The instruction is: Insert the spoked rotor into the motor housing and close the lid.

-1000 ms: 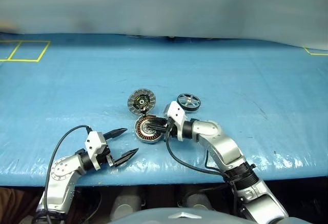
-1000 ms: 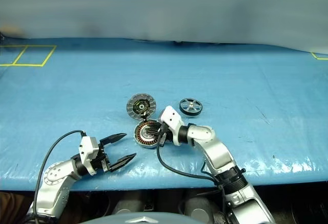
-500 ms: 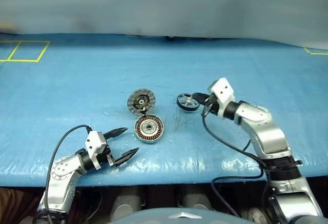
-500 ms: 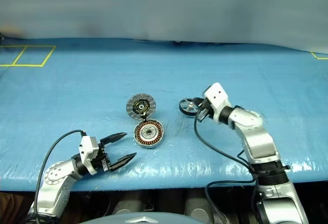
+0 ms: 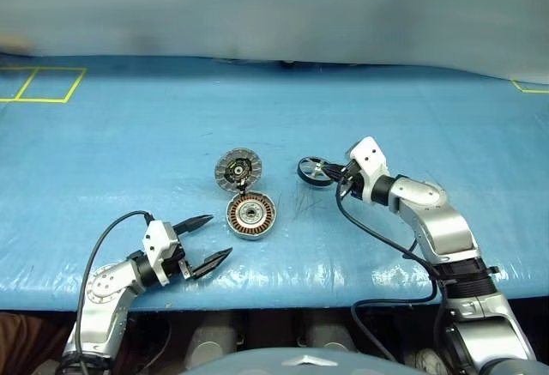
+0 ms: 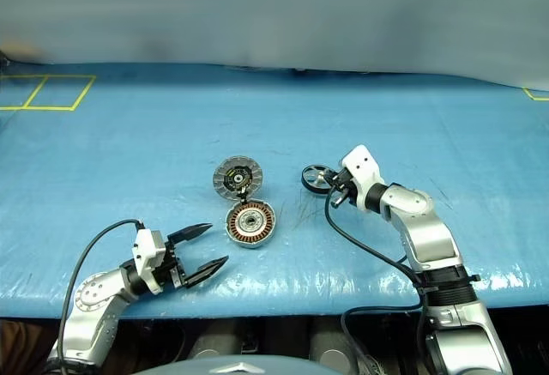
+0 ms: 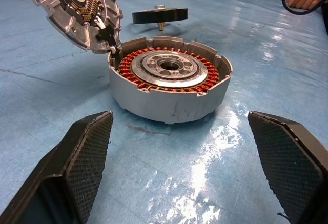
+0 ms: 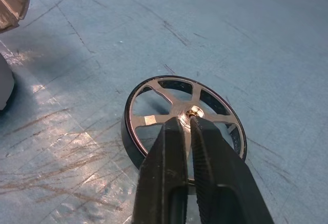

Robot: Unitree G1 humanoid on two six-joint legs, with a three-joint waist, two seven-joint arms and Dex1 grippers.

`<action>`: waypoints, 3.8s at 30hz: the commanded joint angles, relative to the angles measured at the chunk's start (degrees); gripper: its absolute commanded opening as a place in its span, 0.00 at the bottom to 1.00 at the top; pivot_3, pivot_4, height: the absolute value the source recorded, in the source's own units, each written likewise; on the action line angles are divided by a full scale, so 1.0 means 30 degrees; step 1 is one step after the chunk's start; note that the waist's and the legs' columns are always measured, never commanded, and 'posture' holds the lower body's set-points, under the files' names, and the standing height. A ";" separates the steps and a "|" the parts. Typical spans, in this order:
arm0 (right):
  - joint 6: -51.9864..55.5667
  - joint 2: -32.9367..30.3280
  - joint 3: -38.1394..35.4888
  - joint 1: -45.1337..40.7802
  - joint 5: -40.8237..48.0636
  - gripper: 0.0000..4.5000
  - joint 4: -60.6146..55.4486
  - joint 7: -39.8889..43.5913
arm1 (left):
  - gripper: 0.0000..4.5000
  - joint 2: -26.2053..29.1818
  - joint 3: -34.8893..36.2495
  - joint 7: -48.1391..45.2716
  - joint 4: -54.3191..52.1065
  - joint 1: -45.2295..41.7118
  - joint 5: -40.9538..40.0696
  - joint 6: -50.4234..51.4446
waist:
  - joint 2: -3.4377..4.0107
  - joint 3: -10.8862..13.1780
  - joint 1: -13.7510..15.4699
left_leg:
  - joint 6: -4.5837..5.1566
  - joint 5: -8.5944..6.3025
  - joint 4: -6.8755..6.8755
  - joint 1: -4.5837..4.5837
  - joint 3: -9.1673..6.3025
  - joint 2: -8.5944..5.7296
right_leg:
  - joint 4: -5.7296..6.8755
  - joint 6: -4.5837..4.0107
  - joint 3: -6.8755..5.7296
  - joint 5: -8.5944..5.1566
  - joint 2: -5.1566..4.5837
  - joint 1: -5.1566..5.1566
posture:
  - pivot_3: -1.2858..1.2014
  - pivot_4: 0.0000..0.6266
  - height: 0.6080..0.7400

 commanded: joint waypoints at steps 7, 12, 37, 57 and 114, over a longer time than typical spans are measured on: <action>0.0024 0.0092 -0.0090 0.0370 -0.0039 0.15 -0.0274 -0.0251 | 1.00 -0.0014 0.0106 0.0118 -0.0053 0.0145 -0.0005 -0.0518 | 0.0000 0.0000 -0.0020 | 0.0000 0.0001 -0.0009 -0.0001 0.0001 0.0001 | -0.0002 -0.0001 -0.0001 0.0000 0.0001 -0.0005 | 0.52 0.24 1.00; 0.0257 0.0512 0.0226 0.0616 -0.0151 0.15 -0.0065 -0.0456 | 1.00 -0.0008 0.0057 0.0129 -0.0045 0.0168 0.0049 -0.0504 | 0.0001 0.0000 -0.0029 | 0.0000 0.0001 -0.0005 -0.0001 0.0001 0.0001 | 0.0001 -0.0001 0.0002 0.0000 0.0000 -0.0004 | 0.52 0.24 1.00; 0.2208 0.0858 0.0703 0.1752 -0.0163 0.15 0.0215 -0.1225 | 1.00 0.0097 0.0143 0.0262 -0.0249 0.0375 0.0094 -0.0399 | -0.0050 -0.0079 -0.0020 | -0.0021 -0.0012 -0.0004 0.0021 -0.0001 0.0003 | 0.0002 -0.0002 -0.0002 -0.0001 -0.0010 0.0014 | 0.52 0.24 1.00; 0.0352 0.1331 -0.0211 0.2046 0.0725 0.00 -0.0945 -0.0702 | 1.00 0.0116 -0.0032 0.0250 -0.0217 0.0327 0.0234 -0.0295 | -0.0039 -0.0089 -0.0042 | -0.0006 -0.0007 -0.0009 0.0016 0.0018 0.0006 | 0.0002 0.0000 -0.0016 0.0000 -0.0027 -0.0005 | 0.52 0.24 1.00; -0.5776 -0.1247 0.9082 -0.4996 -0.9141 0.00 -0.3673 0.6610 | 1.00 -0.0497 -0.0542 0.0144 0.0398 0.0131 0.0212 -0.0389 | -0.0012 -0.0047 -0.0029 | -0.0007 -0.0011 0.0014 -0.0005 0.0027 -0.0001 | -0.0008 0.0010 -0.0076 0.0006 -0.0054 -0.0017 | 0.52 0.24 1.00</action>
